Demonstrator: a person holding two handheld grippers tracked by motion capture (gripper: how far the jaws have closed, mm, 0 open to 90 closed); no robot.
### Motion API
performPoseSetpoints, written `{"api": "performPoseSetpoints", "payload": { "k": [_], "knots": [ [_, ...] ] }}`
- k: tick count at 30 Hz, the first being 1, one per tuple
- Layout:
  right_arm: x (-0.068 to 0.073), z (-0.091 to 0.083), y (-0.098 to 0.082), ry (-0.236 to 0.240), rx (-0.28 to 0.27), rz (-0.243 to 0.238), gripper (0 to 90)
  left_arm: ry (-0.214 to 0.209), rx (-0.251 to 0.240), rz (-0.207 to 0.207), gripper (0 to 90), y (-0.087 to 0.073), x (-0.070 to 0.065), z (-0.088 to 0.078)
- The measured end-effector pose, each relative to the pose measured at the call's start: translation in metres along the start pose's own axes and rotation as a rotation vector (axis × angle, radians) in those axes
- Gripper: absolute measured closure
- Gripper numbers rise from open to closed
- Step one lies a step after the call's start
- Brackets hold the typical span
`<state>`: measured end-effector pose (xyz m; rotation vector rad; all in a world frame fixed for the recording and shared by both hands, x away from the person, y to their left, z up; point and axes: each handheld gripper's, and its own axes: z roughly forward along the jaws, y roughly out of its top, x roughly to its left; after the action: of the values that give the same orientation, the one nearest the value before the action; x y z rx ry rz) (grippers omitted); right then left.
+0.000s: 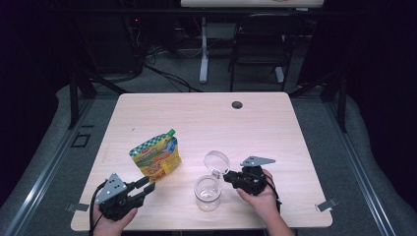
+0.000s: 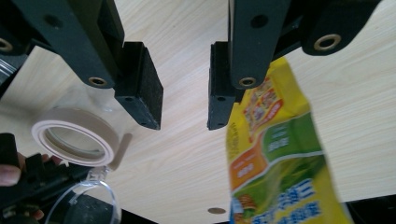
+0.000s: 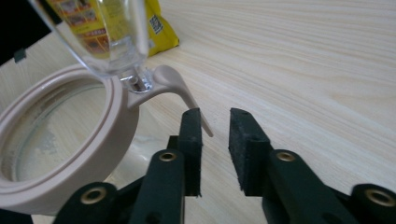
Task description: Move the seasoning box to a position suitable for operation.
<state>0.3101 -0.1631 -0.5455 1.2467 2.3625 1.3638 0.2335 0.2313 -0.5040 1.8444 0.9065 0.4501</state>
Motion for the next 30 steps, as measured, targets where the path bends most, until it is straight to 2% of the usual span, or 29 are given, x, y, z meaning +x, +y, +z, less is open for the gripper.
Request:
{"api": "performPoseSetpoints", "payload": {
  "k": [3,6,12,14,22,25,30],
  "knots": [
    [0.004,0.006,0.001,-0.003,0.021,-0.035,71.7,0.014,-0.009,-0.015,65.7,-0.001,0.003,-0.003],
    [0.007,0.013,0.002,0.001,0.019,-0.049,71.8,0.029,-0.009,-0.022,65.7,-0.003,0.005,-0.006],
    [0.01,0.026,0.004,-0.001,0.023,-0.072,76.9,0.047,-0.017,-0.026,65.7,-0.006,0.008,-0.011],
    [0.011,0.026,0.005,0.01,0.013,-0.065,77.6,0.051,-0.012,-0.028,65.8,-0.006,0.009,-0.013],
    [0.01,0.028,0.006,0.016,-0.002,-0.089,79.6,0.072,-0.015,-0.051,65.3,-0.011,0.016,-0.015],
    [0.011,0.027,0.006,0.007,-0.008,-0.106,81.0,0.082,-0.015,-0.055,63.1,-0.013,0.02,-0.015],
    [0.011,0.026,0.005,-0.033,-0.003,-0.126,83.5,0.097,-0.015,-0.056,58.9,-0.016,0.025,-0.013]
  ]
}}
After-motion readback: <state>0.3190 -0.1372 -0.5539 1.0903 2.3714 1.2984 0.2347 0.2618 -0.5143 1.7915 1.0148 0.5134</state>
